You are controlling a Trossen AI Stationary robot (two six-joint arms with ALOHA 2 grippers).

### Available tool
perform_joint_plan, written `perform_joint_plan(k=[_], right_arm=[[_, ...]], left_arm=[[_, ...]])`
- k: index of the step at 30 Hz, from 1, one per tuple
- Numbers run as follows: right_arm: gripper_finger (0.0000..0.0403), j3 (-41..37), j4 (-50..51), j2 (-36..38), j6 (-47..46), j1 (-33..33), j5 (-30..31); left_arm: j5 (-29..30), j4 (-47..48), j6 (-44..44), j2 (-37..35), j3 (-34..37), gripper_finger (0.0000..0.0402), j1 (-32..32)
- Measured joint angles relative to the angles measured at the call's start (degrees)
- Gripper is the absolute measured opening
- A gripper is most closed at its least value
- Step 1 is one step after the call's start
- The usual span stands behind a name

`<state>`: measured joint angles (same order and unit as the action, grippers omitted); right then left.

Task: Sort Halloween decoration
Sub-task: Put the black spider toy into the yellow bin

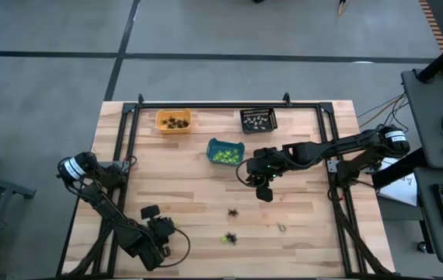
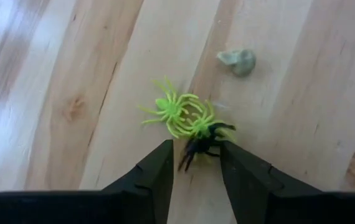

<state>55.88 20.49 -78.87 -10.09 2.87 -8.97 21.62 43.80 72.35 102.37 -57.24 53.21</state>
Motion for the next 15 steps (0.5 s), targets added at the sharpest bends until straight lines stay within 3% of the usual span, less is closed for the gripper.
perform_joint_plan(k=[15], right_arm=[[0.0068, 0.0, 0.0, 0.0, 0.0, 0.0, 0.0]], left_arm=[[-1.6, -0.1, 0.2, 0.0, -0.1, 0.0018, 0.0]])
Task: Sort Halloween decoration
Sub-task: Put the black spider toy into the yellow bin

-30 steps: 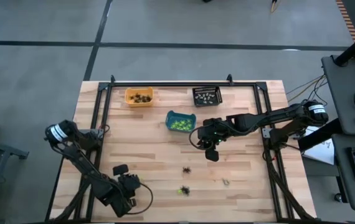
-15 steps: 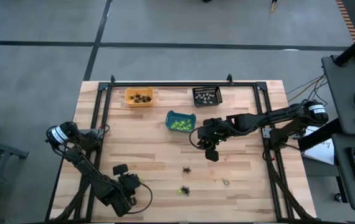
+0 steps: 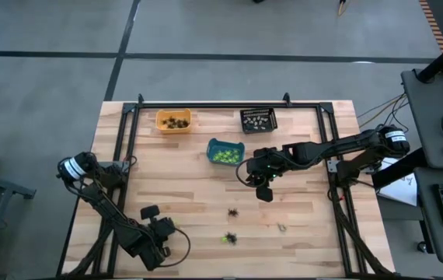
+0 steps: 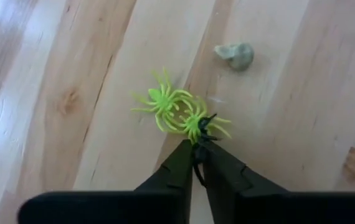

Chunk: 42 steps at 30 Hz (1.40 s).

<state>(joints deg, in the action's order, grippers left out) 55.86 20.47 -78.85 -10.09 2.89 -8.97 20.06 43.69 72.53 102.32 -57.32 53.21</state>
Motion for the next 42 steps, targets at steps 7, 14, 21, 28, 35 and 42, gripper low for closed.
perform_joint_plan(k=[7, 14, 21, 28, 35, 42], right_arm=[[0.0068, 0.0, 0.0, 0.0, 0.0, 0.0, 0.0], [0.0068, 0.0, 0.0, 0.0, 0.0, 0.0, 0.0], [0.0068, 0.0, 0.0, 0.0, 0.0, 0.0, 0.0], [0.0068, 0.0, 0.0, 0.0, 0.2, 0.0, 0.0], [0.0068, 0.0, 0.0, 0.0, 0.2, 0.0, 0.0], [0.0068, 0.0, 0.0, 0.0, 0.2, 0.0, 0.0]], left_arm=[[-0.1, 1.0, 0.0, -1.7, -1.0, 0.0003, 0.0], [-0.1, 3.3, 0.2, -4.2, -1.1, 0.0001, 0.0], [-0.5, 6.3, 3.2, -4.3, -1.1, 0.0001, -0.4], [-5.6, 7.6, 5.6, -4.3, -0.9, 0.0011, -0.5], [-2.6, 7.4, 7.9, -4.3, -0.7, 0.0008, -0.5], [-4.1, 7.2, 7.9, -4.3, -0.4, 0.0061, -0.5]])
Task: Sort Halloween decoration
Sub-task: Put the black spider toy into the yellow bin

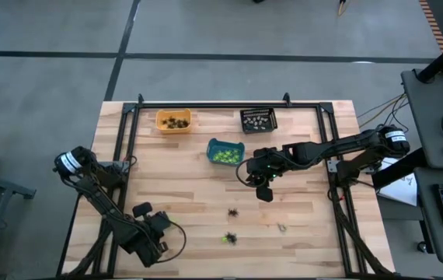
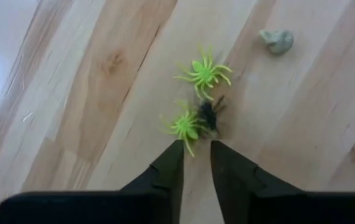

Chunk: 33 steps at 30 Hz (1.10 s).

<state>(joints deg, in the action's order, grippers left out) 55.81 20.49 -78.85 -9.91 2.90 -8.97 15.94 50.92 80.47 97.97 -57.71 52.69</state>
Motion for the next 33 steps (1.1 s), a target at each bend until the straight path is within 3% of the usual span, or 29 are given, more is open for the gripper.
perform_joint_plan(k=[7, 16, 33], right_arm=[[0.0068, 0.0, 0.0, 0.0, 0.0, 0.1, 0.0], [0.0068, -0.7, 0.0, 0.0, 0.0, 0.3, 0.0], [0.0068, -2.1, -0.1, 0.0, -0.7, 0.2, 0.0]], left_arm=[[0.0, -0.4, -1.4, 0.0, 0.1, 0.0098, 0.1], [4.5, -4.7, -7.4, 0.4, 0.1, 0.0100, 0.9], [5.7, -3.8, -11.3, 5.9, -0.1, 0.0099, 1.2]])
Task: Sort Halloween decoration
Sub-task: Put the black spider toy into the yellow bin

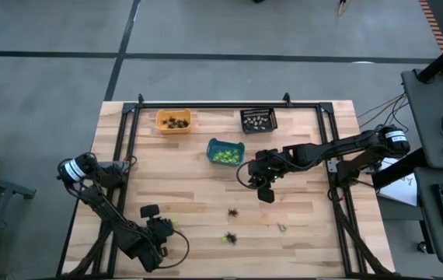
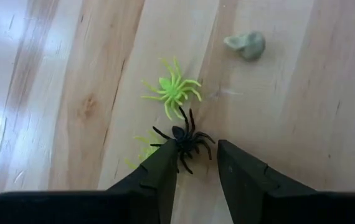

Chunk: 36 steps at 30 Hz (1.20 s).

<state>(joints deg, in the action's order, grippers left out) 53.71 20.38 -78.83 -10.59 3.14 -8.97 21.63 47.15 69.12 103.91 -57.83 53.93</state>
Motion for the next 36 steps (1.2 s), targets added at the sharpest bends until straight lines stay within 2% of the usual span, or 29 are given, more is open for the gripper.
perform_joint_plan(k=[4, 9, 11, 18, 26, 36], right_arm=[[0.0068, 0.0, -0.1, 0.0, 0.0, 0.0, 0.0], [0.0068, 0.0, -0.4, 0.0, 0.0, 0.0, 0.0], [0.0068, 0.0, -0.6, 0.0, 0.0, 0.0, 0.0], [0.0068, 0.0, -1.5, 0.0, 0.1, 0.0, 0.0], [0.0068, 0.0, -1.5, 0.0, 0.1, 0.0, 0.0], [0.0068, 0.0, -1.9, 0.0, 0.1, 0.6, 0.0]], left_arm=[[0.4, 0.0, 0.1, 0.0, 0.0, 0.0080, 0.0], [0.6, 0.5, 0.3, 0.0, 0.0, 0.0019, 0.0], [0.6, 1.0, 0.4, 0.1, -0.2, 0.0006, -0.1], [2.4, 2.3, 0.3, -0.1, -2.6, 0.0000, 0.0], [5.0, 9.8, -0.3, -1.8, -7.1, 0.0000, 0.0], [10.7, 10.3, -0.3, -6.0, -8.0, 0.0000, 0.0]])
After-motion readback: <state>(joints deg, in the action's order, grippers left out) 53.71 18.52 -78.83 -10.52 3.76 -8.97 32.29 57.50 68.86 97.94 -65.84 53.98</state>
